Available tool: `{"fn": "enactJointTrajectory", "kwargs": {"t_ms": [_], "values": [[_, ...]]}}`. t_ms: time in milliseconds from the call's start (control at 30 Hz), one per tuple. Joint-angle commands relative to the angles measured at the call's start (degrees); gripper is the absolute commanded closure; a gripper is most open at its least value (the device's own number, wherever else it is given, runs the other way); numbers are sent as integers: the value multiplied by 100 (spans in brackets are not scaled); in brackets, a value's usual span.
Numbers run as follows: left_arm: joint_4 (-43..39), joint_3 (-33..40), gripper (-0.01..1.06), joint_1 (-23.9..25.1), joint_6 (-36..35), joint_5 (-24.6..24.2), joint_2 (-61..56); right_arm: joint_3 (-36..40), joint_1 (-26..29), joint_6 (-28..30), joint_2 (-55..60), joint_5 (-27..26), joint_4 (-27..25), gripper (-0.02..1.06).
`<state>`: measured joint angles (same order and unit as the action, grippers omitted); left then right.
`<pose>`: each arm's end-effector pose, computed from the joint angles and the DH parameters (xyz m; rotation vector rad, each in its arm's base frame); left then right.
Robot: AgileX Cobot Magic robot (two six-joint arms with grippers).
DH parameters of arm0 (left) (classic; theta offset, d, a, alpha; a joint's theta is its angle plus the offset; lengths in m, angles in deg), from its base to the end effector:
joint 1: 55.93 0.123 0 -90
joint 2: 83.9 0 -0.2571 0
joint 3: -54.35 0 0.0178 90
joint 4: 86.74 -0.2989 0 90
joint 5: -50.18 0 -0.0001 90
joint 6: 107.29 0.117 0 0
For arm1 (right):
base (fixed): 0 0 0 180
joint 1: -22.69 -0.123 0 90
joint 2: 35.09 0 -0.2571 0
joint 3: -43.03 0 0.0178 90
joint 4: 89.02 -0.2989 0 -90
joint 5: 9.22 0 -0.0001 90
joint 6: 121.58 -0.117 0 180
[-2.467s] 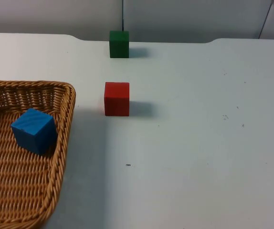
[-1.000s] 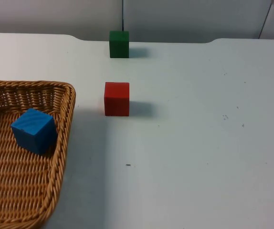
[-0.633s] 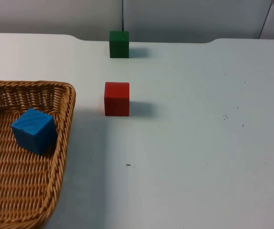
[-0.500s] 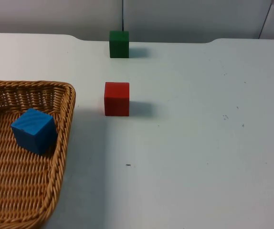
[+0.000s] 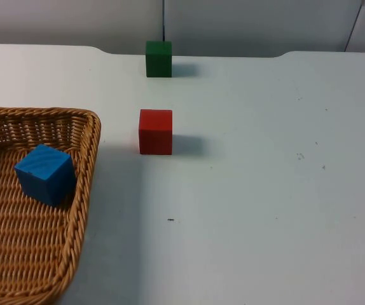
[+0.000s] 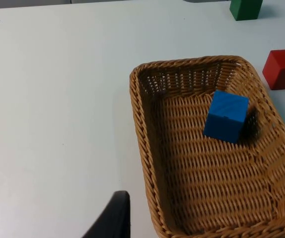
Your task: Pick up the basket with the left hand and place the blue cube into the basket with the right hand.
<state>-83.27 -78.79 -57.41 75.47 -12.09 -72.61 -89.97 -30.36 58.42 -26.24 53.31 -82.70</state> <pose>0.0929 -0.0087 0.2870 0.0803 2.0992 -0.0598 0.0608 0.0617 0.2899 -0.9265 1.8737 0.4367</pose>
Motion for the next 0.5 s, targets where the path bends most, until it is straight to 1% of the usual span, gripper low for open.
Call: {"fn": "enactJointTrajectory", "kwargs": {"t_ms": [0,467], "values": [[6,13,0,-32,-23,53,-34,30,-11,-41,-21,-97,-27,0],[17,13,0,-32,-23,53,-34,30,-11,-93,-21,-97,-54,0]]}}
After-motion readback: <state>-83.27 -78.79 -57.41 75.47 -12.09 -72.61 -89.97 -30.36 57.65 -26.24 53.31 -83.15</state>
